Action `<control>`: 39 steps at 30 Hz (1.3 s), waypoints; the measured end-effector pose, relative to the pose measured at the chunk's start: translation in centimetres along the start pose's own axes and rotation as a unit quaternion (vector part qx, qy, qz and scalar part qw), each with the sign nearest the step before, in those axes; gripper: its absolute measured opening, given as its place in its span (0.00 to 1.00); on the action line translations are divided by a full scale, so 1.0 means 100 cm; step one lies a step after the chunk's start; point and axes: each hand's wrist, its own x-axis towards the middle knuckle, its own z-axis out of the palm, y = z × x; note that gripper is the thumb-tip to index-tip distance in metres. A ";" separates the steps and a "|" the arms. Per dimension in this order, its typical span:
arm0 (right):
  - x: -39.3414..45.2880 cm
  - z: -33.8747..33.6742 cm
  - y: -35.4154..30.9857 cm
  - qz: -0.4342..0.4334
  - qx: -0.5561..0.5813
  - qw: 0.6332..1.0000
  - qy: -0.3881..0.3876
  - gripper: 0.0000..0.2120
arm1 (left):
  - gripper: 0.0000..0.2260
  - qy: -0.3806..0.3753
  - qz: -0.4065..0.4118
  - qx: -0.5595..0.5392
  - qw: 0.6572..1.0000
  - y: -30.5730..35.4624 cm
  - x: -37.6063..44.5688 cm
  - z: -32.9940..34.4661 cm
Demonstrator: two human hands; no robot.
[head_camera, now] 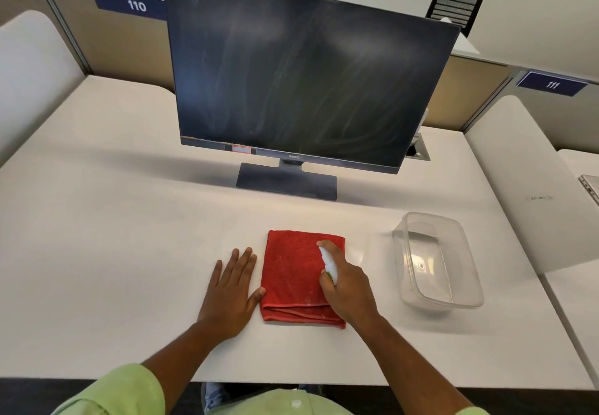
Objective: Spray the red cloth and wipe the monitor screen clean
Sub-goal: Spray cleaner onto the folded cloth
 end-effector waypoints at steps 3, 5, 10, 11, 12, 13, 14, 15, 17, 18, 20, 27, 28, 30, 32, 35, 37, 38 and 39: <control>0.004 -0.001 -0.004 -0.006 0.008 1.000 -0.002 0.29 | 0.36 -0.007 0.000 0.006 1.000 -0.001 0.001 0.002; 0.004 -0.001 -0.005 -0.008 0.016 1.000 -0.003 0.29 | 0.35 -0.013 0.001 0.010 1.000 -0.002 0.001 0.002; 0.002 0.004 -0.007 -0.005 0.025 1.000 -0.012 0.31 | 0.34 -0.019 0.001 0.017 1.000 -0.003 0.002 0.002; 0.002 0.004 -0.008 -0.008 0.023 1.000 -0.014 0.32 | 0.34 -0.018 0.002 0.014 1.000 -0.003 0.002 0.002; 0.001 0.004 -0.009 -0.010 0.018 1.000 -0.017 0.33 | 0.35 -0.016 0.003 0.009 1.000 -0.002 0.002 0.001; 0.001 0.004 -0.009 -0.009 0.012 1.000 -0.021 0.32 | 0.35 -0.014 0.004 0.004 1.000 -0.002 0.002 0.001; 0.000 0.004 -0.009 -0.007 0.005 1.000 -0.025 0.32 | 0.35 -0.013 0.005 0.001 1.000 -0.002 0.002 0.001; -0.001 0.005 -0.009 -0.004 -0.001 1.000 -0.031 0.31 | 0.35 -0.013 0.004 0.002 1.000 -0.002 0.002 0.001; -0.005 0.006 -0.008 -0.004 -0.010 0.999 -0.041 0.30 | 0.35 -0.014 0.002 0.011 1.000 -0.002 0.002 0.001; -0.008 0.007 -0.007 -0.007 -0.011 0.999 -0.044 0.30 | 0.35 -0.014 0.002 0.015 1.000 -0.003 0.002 0.002; -0.016 0.009 -0.007 -0.018 -0.013 0.998 -0.052 0.31 | 0.34 -0.013 0.001 0.018 1.000 -0.003 0.002 0.003; -0.039 0.015 -0.007 -0.065 -0.022 0.994 -0.082 0.29 | 0.34 -0.008 0.002 0.013 1.000 -0.003 0.002 0.004; -0.041 0.016 -0.007 -0.069 -0.020 0.994 -0.088 0.29 | 0.34 -0.007 0.002 0.010 1.000 -0.003 0.002 0.004; -0.046 0.019 -0.007 -0.072 -0.018 0.993 -0.088 0.29 | 0.34 -0.007 0.002 0.007 1.000 -0.003 0.002 0.004; -0.049 0.020 -0.006 -0.069 -0.021 0.994 -0.079 0.32 | 0.35 -0.008 0.004 0.009 1.000 -0.004 0.001 0.003; -0.050 0.017 -0.005 -0.070 -0.038 0.994 -0.069 0.34 | 0.36 -0.006 0.003 0.010 1.000 -0.003 0.001 0.003; -0.051 0.016 -0.006 -0.071 -0.023 0.995 -0.070 0.31 | 0.36 -0.004 0.003 0.008 1.000 -0.002 0.001 0.003; -0.051 0.017 -0.008 -0.072 -0.013 0.995 -0.071 0.29 | 0.36 -0.004 0.003 0.009 1.000 -0.002 0.001 0.003; -0.051 0.018 -0.010 -0.072 -0.008 0.995 -0.072 0.28 | 0.36 -0.004 0.004 0.010 1.000 -0.002 0.001 0.002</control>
